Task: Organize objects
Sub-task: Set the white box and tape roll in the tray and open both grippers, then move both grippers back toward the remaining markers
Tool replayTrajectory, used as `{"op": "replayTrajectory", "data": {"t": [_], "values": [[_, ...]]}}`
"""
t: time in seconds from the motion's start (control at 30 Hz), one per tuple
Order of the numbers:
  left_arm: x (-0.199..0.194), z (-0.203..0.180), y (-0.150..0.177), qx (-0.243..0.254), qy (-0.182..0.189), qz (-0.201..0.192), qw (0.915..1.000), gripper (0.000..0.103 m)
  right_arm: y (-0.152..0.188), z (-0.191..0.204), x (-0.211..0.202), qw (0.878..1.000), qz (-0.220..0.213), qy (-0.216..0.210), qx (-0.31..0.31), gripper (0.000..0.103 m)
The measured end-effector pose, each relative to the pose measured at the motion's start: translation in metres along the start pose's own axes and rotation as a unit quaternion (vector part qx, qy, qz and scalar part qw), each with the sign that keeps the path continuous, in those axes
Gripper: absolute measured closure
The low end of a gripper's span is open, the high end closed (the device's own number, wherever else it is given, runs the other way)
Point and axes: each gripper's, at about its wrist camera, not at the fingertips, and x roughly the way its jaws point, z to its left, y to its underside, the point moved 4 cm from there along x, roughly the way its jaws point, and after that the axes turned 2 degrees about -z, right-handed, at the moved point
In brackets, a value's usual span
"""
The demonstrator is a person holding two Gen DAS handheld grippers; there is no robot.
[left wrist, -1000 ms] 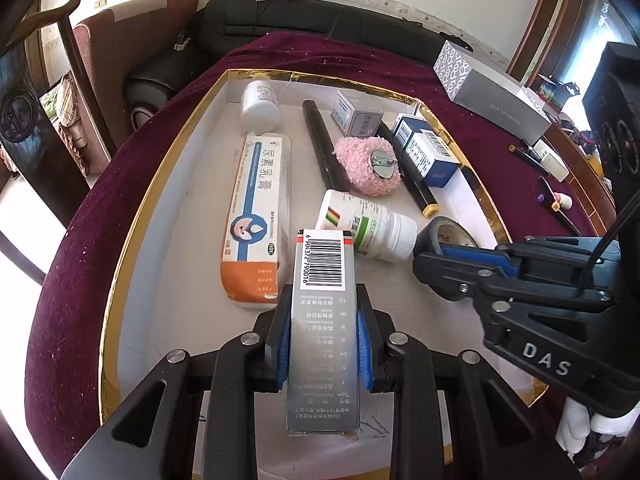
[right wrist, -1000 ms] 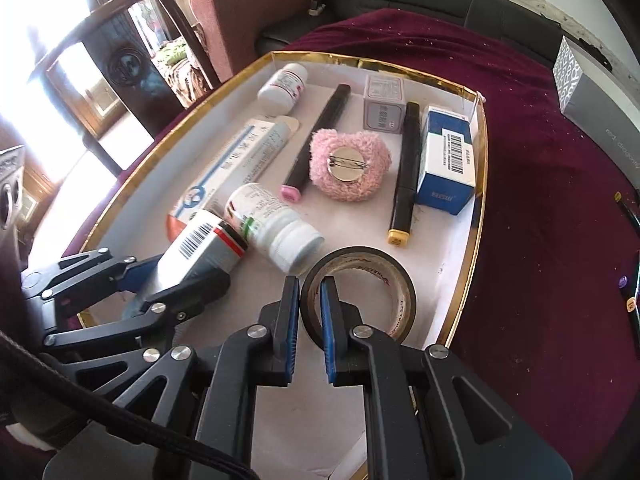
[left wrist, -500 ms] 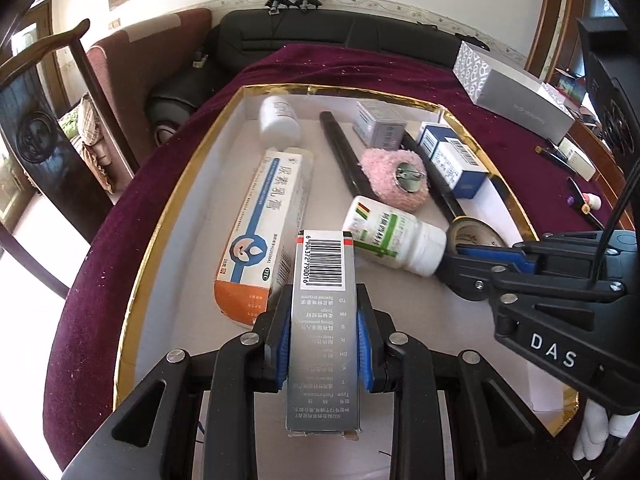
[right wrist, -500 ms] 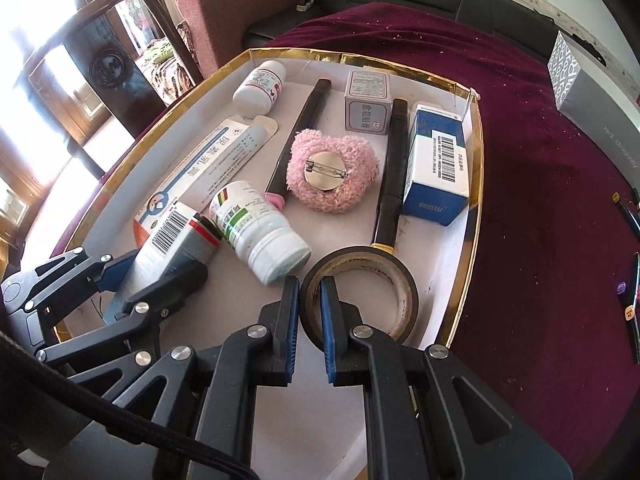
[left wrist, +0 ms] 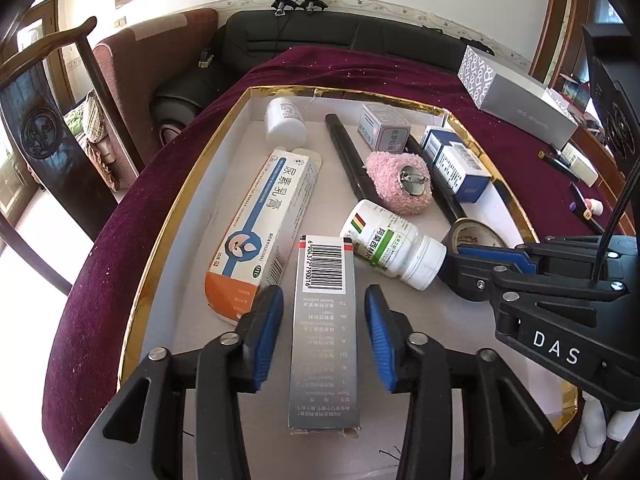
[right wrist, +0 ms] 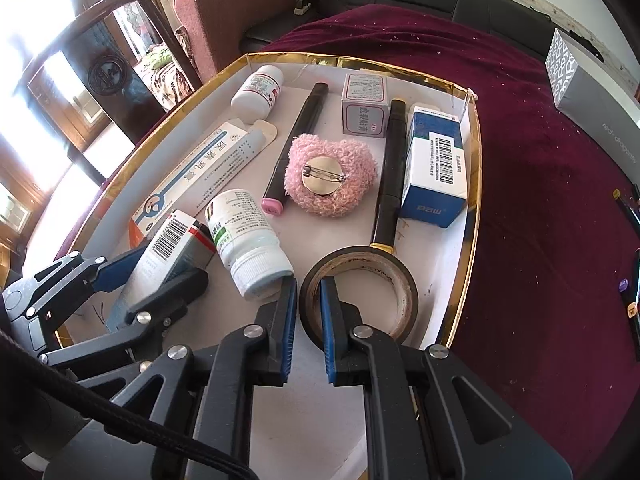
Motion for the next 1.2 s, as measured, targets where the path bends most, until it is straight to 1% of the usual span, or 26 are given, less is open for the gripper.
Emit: {"op": "replayTrajectory", "data": {"t": [0.07,0.13,0.27,0.37,0.43,0.6,0.67,0.73,0.8,0.97,1.03,1.13,1.2], "values": [[-0.004,0.0,-0.002,-0.001,0.001,-0.005,1.0,0.06,0.0,0.0,-0.004,1.0,-0.003,-0.005,0.002,0.093],[-0.008,-0.001,-0.003,-0.002,0.001,-0.01,0.9999,0.052,-0.001,0.0,-0.007,1.0,-0.007,-0.008,0.003,0.093],[-0.017,-0.004,-0.006,0.0,0.002,-0.021,0.9998,0.051,-0.002,0.002,-0.019,1.0,-0.02,-0.014,0.003,0.091],[-0.024,-0.006,-0.007,0.001,0.002,-0.025,0.9997,0.049,-0.002,0.002,-0.028,0.999,-0.029,-0.02,0.008,0.087],[-0.029,-0.007,-0.008,0.002,0.0,-0.029,0.9996,0.046,-0.002,0.001,-0.033,0.999,-0.036,-0.023,0.013,0.084],[-0.046,-0.016,-0.01,0.014,-0.007,-0.043,0.9989,0.046,0.0,-0.012,-0.053,0.997,-0.059,-0.029,0.036,0.076],[-0.054,-0.023,-0.012,0.021,-0.008,-0.051,0.9984,0.046,0.002,-0.023,-0.062,0.996,-0.07,-0.034,0.052,0.071],[-0.061,-0.032,-0.014,0.03,-0.008,-0.058,0.9978,0.042,0.004,-0.033,-0.07,0.994,-0.08,-0.034,0.069,0.063],[-0.067,-0.043,-0.015,0.042,-0.009,-0.066,0.9969,0.041,0.008,-0.049,-0.081,0.992,-0.091,-0.03,0.086,0.061],[-0.076,-0.077,-0.019,0.079,-0.001,-0.075,0.994,0.041,0.017,-0.087,-0.102,0.986,-0.112,-0.019,0.119,0.06],[-0.079,-0.093,-0.02,0.096,0.002,-0.078,0.9923,0.041,0.022,-0.104,-0.111,0.984,-0.12,-0.01,0.132,0.054],[-0.081,-0.113,-0.021,0.113,0.011,-0.077,0.9905,0.041,0.031,-0.136,-0.125,0.979,-0.131,0.004,0.156,0.053],[-0.081,-0.128,-0.022,0.121,0.025,-0.073,0.9896,0.041,0.042,-0.166,-0.137,0.975,-0.138,0.027,0.174,0.053]]}}
